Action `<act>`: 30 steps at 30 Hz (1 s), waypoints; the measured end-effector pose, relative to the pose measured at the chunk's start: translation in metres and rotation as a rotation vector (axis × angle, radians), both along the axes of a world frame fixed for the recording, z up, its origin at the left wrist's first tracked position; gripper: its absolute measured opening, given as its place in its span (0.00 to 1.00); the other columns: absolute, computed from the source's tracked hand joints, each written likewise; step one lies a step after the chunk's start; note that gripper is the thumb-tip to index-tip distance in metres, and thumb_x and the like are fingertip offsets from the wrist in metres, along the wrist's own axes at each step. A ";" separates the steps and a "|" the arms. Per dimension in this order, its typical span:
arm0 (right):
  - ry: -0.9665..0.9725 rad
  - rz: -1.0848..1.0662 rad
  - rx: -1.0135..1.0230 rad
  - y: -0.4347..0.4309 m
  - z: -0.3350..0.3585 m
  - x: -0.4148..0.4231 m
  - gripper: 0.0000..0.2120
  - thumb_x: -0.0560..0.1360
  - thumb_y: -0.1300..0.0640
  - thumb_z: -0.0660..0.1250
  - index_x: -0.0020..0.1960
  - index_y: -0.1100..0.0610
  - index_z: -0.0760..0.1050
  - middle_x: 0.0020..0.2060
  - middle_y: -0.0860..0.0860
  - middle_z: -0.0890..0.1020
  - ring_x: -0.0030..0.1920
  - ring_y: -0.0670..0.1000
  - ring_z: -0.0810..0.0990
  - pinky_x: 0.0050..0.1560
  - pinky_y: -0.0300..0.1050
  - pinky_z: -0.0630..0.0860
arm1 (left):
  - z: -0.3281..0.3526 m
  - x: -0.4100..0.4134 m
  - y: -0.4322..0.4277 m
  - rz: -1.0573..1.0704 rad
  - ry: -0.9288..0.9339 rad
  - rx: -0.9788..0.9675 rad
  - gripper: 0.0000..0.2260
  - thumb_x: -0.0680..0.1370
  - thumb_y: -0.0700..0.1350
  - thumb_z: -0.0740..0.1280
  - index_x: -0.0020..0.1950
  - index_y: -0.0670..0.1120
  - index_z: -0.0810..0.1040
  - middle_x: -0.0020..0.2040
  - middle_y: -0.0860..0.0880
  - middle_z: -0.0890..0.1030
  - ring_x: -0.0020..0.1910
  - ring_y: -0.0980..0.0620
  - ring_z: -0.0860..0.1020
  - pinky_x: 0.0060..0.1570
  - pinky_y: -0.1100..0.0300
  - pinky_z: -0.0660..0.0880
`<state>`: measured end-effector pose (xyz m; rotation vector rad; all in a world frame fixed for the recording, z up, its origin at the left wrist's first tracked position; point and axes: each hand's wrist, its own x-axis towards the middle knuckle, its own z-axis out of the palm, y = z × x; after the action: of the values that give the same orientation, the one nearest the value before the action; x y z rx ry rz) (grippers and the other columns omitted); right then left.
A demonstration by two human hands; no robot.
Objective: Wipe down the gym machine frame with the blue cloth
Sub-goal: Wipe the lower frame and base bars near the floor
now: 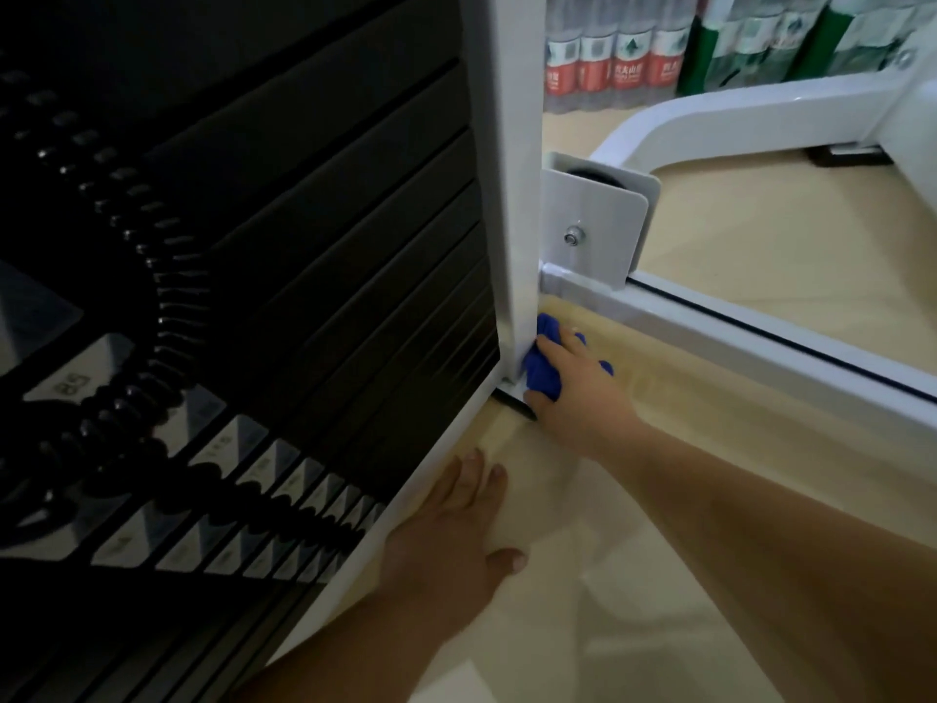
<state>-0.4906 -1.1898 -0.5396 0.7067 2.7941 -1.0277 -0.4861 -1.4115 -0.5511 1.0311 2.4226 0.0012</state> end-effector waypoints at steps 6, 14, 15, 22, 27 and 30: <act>0.144 -0.046 0.064 -0.023 0.003 0.020 0.24 0.81 0.57 0.65 0.77 0.50 0.68 0.77 0.50 0.67 0.76 0.55 0.65 0.68 0.47 0.67 | -0.002 0.000 -0.002 -0.001 -0.002 0.014 0.37 0.80 0.68 0.56 0.81 0.61 0.36 0.81 0.60 0.32 0.79 0.60 0.34 0.78 0.56 0.55; 0.015 0.134 0.202 -0.003 0.004 0.021 0.26 0.83 0.53 0.61 0.80 0.44 0.61 0.81 0.44 0.60 0.79 0.51 0.61 0.71 0.48 0.67 | 0.002 0.000 -0.001 -0.010 -0.008 -0.015 0.37 0.81 0.67 0.56 0.81 0.60 0.37 0.81 0.59 0.32 0.79 0.58 0.34 0.78 0.55 0.56; 0.046 0.068 0.139 -0.010 0.004 0.019 0.25 0.83 0.54 0.61 0.79 0.45 0.63 0.81 0.44 0.60 0.79 0.51 0.61 0.72 0.46 0.65 | 0.002 0.000 -0.001 -0.012 -0.001 -0.017 0.37 0.81 0.67 0.55 0.82 0.60 0.37 0.81 0.58 0.32 0.80 0.58 0.34 0.78 0.56 0.56; 0.065 0.141 0.174 -0.029 0.000 0.048 0.27 0.83 0.58 0.60 0.80 0.42 0.61 0.80 0.41 0.61 0.80 0.49 0.59 0.74 0.46 0.65 | -0.001 0.000 0.000 -0.012 -0.005 -0.009 0.37 0.81 0.67 0.56 0.82 0.60 0.37 0.81 0.59 0.32 0.80 0.58 0.34 0.77 0.56 0.55; -0.082 0.033 0.206 0.002 0.009 0.003 0.22 0.81 0.63 0.59 0.74 0.52 0.68 0.74 0.51 0.70 0.68 0.56 0.72 0.62 0.49 0.71 | 0.006 -0.001 0.004 -0.006 -0.052 -0.041 0.38 0.81 0.66 0.56 0.82 0.59 0.37 0.80 0.59 0.31 0.80 0.57 0.34 0.78 0.56 0.54; -0.019 -0.027 0.186 -0.014 0.017 0.003 0.20 0.78 0.66 0.60 0.69 0.55 0.74 0.69 0.52 0.74 0.66 0.55 0.72 0.57 0.48 0.68 | 0.008 -0.001 0.006 -0.003 -0.072 -0.057 0.38 0.81 0.66 0.57 0.81 0.59 0.36 0.80 0.59 0.30 0.80 0.57 0.34 0.78 0.55 0.54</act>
<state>-0.4876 -1.2036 -0.5229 0.7708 2.8976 -0.7675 -0.4869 -1.4058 -0.5427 0.9923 2.3425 -0.0305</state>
